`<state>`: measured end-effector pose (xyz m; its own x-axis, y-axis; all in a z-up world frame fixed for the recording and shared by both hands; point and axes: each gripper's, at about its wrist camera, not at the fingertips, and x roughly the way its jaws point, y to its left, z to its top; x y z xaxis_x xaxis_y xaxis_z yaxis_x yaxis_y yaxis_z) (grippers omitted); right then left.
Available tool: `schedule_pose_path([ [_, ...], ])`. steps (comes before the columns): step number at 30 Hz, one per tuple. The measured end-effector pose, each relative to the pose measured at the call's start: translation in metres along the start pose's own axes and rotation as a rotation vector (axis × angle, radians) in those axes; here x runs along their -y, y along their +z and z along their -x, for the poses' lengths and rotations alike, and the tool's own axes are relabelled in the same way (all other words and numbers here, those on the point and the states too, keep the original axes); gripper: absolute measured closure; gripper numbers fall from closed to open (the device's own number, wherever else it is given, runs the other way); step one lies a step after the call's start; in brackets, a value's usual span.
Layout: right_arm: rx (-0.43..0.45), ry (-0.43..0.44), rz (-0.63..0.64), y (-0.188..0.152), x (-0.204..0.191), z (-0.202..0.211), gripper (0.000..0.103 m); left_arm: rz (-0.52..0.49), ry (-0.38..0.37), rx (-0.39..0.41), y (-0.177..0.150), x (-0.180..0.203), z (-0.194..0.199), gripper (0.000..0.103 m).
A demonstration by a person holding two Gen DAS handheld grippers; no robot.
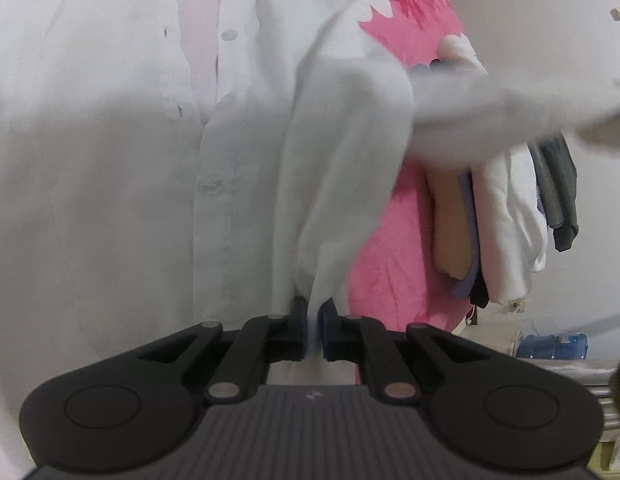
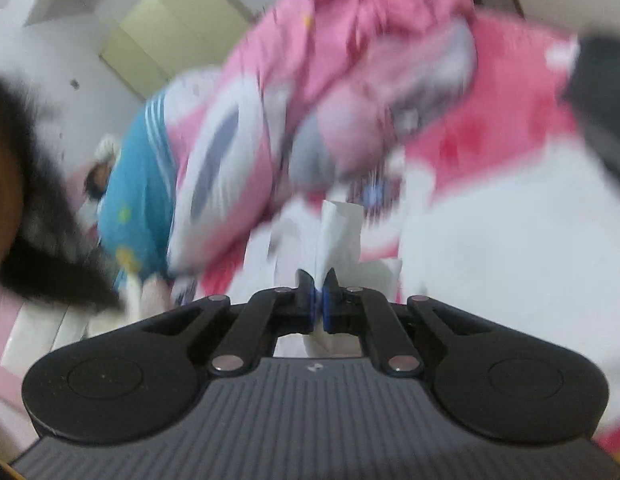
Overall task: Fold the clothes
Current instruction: 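Fold the held shirt side over the shirt front with the left gripper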
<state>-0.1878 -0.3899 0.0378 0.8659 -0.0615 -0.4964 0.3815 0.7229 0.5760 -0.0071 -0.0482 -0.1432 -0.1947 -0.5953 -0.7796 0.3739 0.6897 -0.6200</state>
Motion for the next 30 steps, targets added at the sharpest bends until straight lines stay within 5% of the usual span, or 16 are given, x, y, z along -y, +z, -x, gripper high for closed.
schedule_pose_path([
  [5, 0.176, -0.109, 0.010, 0.063, 0.014, -0.029, 0.101, -0.006, -0.014, 0.014, 0.001, 0.002, -0.004, 0.096],
  [15, 0.436, -0.347, 0.078, 0.099, 0.060, -0.048, 0.101, -0.034, -0.028, 0.007, 0.003, 0.005, -0.018, 0.096],
  [19, 0.406, -0.570, -0.005, 0.101, 0.104, -0.059, 0.094, -0.055, -0.035, -0.011, 0.002, 0.009, -0.026, 0.096],
  [21, 0.345, -0.676, -0.091, 0.096, 0.126, -0.056, 0.081, -0.068, -0.037, -0.025, 0.001, 0.012, -0.030, 0.094],
  [23, 0.319, -0.734, -0.162, 0.085, 0.138, -0.042, 0.075, -0.081, -0.037, -0.041, 0.000, 0.015, -0.034, 0.079],
  [26, 0.303, -0.729, -0.127, 0.067, 0.119, -0.020, 0.071, -0.097, -0.038, -0.041, -0.003, 0.019, -0.033, 0.058],
  [30, 0.242, -0.598, 0.043, 0.037, 0.063, 0.014, 0.059, -0.114, -0.060, -0.050, -0.012, 0.025, -0.023, 0.046],
])
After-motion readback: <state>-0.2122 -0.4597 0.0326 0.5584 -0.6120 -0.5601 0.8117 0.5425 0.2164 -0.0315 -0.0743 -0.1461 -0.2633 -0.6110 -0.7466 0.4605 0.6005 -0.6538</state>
